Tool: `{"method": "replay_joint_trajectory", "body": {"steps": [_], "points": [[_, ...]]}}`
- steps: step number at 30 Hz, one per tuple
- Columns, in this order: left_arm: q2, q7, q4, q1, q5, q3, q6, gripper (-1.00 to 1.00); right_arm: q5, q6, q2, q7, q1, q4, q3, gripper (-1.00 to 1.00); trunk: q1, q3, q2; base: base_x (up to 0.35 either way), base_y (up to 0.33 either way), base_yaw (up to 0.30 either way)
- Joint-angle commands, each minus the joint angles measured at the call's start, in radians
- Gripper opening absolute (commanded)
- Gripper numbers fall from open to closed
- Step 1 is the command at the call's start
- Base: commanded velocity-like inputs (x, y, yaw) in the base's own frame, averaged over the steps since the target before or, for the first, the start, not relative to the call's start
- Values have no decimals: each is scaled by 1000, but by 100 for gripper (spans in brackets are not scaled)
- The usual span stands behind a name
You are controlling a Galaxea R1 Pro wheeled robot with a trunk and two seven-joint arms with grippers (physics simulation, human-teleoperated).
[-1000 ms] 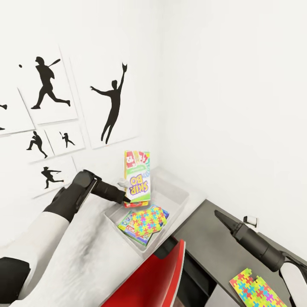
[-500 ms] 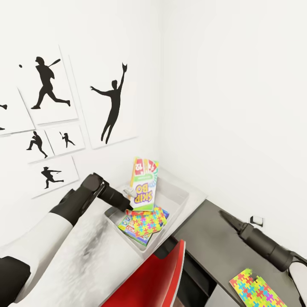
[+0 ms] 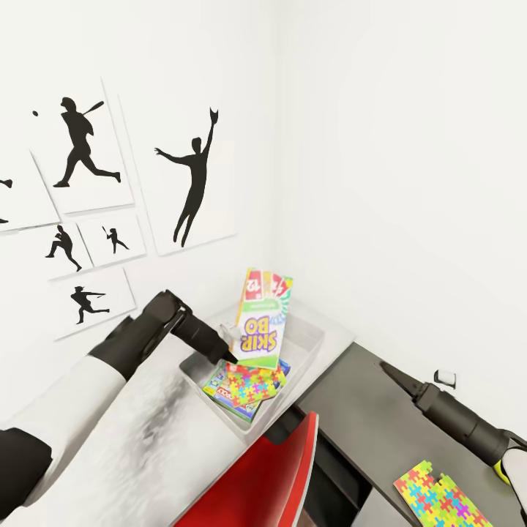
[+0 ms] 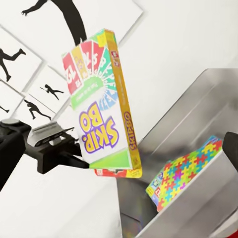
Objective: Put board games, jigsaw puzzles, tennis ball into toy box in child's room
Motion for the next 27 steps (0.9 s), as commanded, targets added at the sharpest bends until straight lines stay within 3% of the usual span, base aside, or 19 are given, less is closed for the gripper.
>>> {"method": "replay_joint_trajectory", "body": {"steps": [1,4,6,9,11,14,27], "points": [[0,-14,-1,-3,-11,-1,6,-100,-4,6,2,1,-1,-1,-1,100,1,-2,-2,0,0,0],[-6,-17,0,-5,-17,-10,-5,-100,-4,5,4,2,-1,-1,-1,100,1,-2,-2,0,0,0],[-11,-17,3,-6,-45,-29,-16,-100,-4,6,4,3,0,-1,-2,100,1,-2,-2,0,0,0],[-30,-12,20,-6,-118,-54,-22,-100,-4,6,4,5,-1,-1,-2,100,1,-2,-2,0,0,0],[-50,-14,37,-6,-186,-60,-23,-100,-4,6,-1,6,0,-1,-3,100,1,-3,-2,0,0,0],[-64,-15,45,-6,-232,-63,-31,-100,-5,6,-2,7,1,-1,-4,100,1,-3,-2,0,0,0],[-89,-20,48,-6,-252,-64,-40,-100,-4,6,-3,6,2,-1,-4,100,1,-14,-2,0,0,0]]}}
